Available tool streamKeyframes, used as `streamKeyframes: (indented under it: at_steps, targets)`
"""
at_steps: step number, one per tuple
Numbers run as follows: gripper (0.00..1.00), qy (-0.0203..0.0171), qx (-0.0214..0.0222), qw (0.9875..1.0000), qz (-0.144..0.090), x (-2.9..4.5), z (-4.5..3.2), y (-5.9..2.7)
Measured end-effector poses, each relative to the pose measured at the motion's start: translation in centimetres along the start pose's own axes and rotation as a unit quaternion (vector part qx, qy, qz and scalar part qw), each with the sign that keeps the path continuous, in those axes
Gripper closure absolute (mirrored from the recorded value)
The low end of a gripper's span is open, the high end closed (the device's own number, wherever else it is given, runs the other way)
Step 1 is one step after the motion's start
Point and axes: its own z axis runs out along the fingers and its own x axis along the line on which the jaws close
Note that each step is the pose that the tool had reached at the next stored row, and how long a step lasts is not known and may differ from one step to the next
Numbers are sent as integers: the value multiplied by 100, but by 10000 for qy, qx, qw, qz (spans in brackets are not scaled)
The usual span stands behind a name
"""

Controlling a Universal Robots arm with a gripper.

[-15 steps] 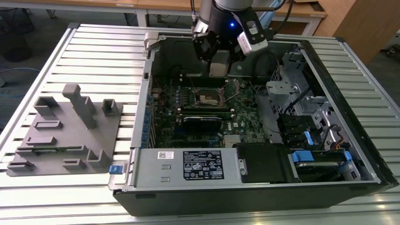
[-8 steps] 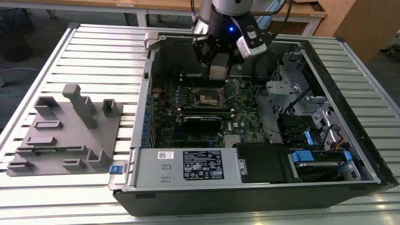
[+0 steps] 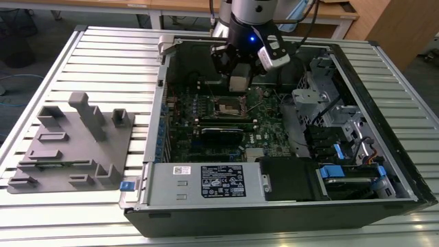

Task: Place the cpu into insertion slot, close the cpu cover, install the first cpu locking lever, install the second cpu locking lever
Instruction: 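Place the cpu into insertion slot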

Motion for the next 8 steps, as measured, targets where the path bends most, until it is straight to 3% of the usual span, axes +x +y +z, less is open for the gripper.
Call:
streamKeyframes:
  at_steps: [8]
  targets:
    - [46,0,0,10000,1,2,31,-6]
